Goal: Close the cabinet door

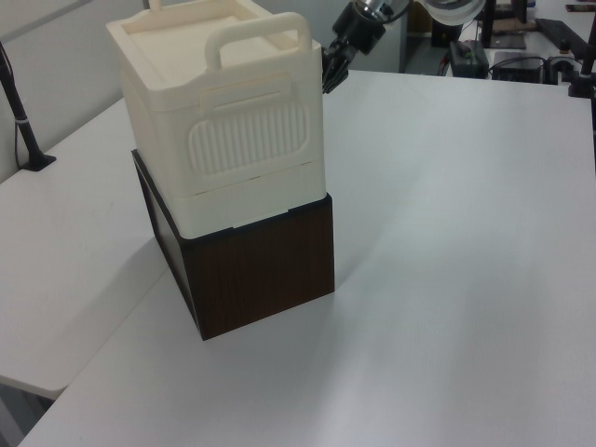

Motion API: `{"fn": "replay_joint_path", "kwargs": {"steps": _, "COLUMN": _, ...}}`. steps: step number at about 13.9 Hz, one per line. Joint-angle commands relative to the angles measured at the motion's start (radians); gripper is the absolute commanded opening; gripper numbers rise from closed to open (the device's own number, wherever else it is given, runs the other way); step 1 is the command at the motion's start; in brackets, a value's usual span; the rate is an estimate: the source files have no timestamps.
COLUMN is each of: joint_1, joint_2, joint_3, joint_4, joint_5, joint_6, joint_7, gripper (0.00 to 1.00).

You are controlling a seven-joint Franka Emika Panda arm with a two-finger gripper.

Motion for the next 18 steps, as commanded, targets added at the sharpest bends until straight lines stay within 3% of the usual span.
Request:
{"fn": "replay_joint_path", "kwargs": {"steps": 1, "joint_1": -0.006, "joint_2": -0.003, "joint_3": -0.002, "joint_4": 0.012, "joint_5": 0.039, "joint_6": 0.006, "joint_7": 0.014, "gripper": 0.0}}
{"fn": "replay_joint_path", "kwargs": {"steps": 4, "joint_1": -0.032, "joint_2": -0.054, "joint_3": -0.004, "joint_4": -0.011, "joint_5": 0.025, "joint_6": -0.032, "joint_7": -0.021, "gripper": 0.0}}
{"fn": "replay_joint_path", "kwargs": {"steps": 6, "joint_1": -0.087, "joint_2": -0.098, "joint_3": -0.011, "joint_4": -0.046, "joint_5": 0.013, "joint_6": -0.157, "joint_7": -0.053, "gripper": 0.03}}
{"fn": "replay_joint_path", "kwargs": {"steps": 9, "joint_1": -0.144, "joint_2": -0.163, "joint_3": -0.047, "joint_4": -0.048, "joint_5": -0.144, "joint_6": -0.386, "joint_7": -0.07, "gripper": 0.13}}
{"fn": "replay_joint_path", "kwargs": {"steps": 10, "joint_1": -0.145, "joint_2": -0.189, "joint_3": -0.062, "joint_4": -0.048, "joint_5": -0.191, "joint_6": -0.452, "joint_7": -0.069, "gripper": 0.19}}
{"fn": "replay_joint_path", "kwargs": {"steps": 11, "joint_1": -0.147, "joint_2": -0.21, "joint_3": -0.085, "joint_4": -0.046, "joint_5": -0.231, "joint_6": -0.515, "joint_7": -0.064, "gripper": 0.4}}
{"fn": "replay_joint_path", "kwargs": {"steps": 13, "joint_1": -0.144, "joint_2": -0.245, "joint_3": -0.139, "joint_4": -0.043, "joint_5": -0.31, "joint_6": -0.639, "joint_7": -0.065, "gripper": 1.0}}
{"fn": "replay_joint_path", "kwargs": {"steps": 15, "joint_1": -0.139, "joint_2": -0.298, "joint_3": -0.163, "joint_4": -0.046, "joint_5": -0.43, "joint_6": -0.734, "joint_7": -0.066, "gripper": 1.0}}
{"fn": "replay_joint_path", "kwargs": {"steps": 18, "joint_1": -0.124, "joint_2": -0.325, "joint_3": -0.189, "joint_4": -0.045, "joint_5": -0.521, "joint_6": -0.776, "joint_7": -0.062, "gripper": 1.0}}
